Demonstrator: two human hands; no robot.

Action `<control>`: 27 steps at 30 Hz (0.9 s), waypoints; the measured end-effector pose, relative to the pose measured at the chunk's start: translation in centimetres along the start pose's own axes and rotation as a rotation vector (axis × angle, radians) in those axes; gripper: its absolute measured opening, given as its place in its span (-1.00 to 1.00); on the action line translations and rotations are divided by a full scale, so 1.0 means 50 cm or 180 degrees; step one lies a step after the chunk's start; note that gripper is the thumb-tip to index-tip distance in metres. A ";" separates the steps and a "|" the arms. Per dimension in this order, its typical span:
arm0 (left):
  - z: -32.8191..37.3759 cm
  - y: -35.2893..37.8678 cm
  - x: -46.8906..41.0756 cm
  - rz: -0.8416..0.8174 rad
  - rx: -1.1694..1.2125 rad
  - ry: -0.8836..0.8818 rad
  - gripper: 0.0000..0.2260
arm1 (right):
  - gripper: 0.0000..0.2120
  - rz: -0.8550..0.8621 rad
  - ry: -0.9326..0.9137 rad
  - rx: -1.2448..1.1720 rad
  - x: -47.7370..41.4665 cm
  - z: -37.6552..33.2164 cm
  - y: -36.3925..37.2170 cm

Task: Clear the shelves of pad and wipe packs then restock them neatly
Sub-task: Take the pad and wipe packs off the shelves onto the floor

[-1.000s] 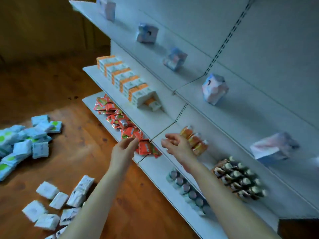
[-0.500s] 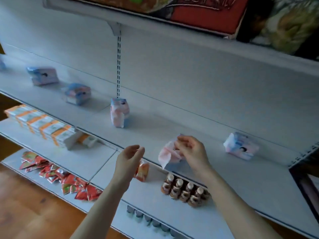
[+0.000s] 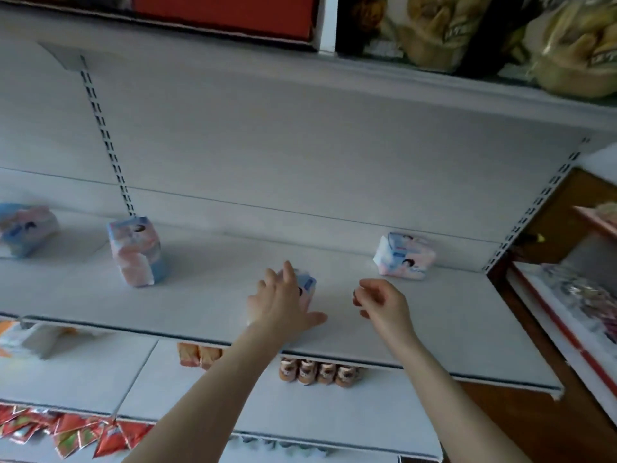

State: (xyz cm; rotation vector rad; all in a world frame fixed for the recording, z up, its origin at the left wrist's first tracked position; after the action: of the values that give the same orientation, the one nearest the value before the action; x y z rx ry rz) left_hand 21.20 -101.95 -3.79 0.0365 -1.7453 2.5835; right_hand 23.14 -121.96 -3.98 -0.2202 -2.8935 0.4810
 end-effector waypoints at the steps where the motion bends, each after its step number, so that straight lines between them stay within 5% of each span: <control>1: -0.004 0.010 -0.009 -0.0041 -0.0074 0.0007 -0.16 | -0.78 0.0070 0.0000 0.0060 -0.005 0.009 -0.015; 5: -0.039 -0.006 -0.033 0.0221 0.0325 -0.0116 -0.43 | -0.88 0.0341 -0.0192 0.0534 -0.036 0.012 -0.064; 12: -0.063 -0.042 -0.030 0.0772 0.2857 -0.0434 -0.55 | -0.55 0.0582 -0.0752 0.1987 -0.221 -0.081 -0.121; 22: -0.110 -0.009 0.028 0.1721 0.3744 -0.1082 -0.49 | -0.23 0.0067 -0.0463 0.4281 -0.376 -0.031 -0.127; 27: -0.118 0.024 0.098 0.2131 0.4140 -0.1318 -0.42 | -0.28 -0.0196 -0.0674 0.3944 -0.338 -0.052 -0.051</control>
State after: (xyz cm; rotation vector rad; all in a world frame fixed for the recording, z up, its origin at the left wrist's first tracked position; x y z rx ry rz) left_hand 16.23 -96.89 -6.95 0.0047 0.3184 3.8539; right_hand 39.80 -126.58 -3.60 0.1291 -2.1836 2.1657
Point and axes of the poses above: each hand's wrist, its own x-axis away from the middle knuckle, its own y-axis out of the palm, z = x × y, the point moved 10 cm from there along -x, towards the middle knuckle, and after that the axes turned 12 degrees about y, right-handed, at the moved point
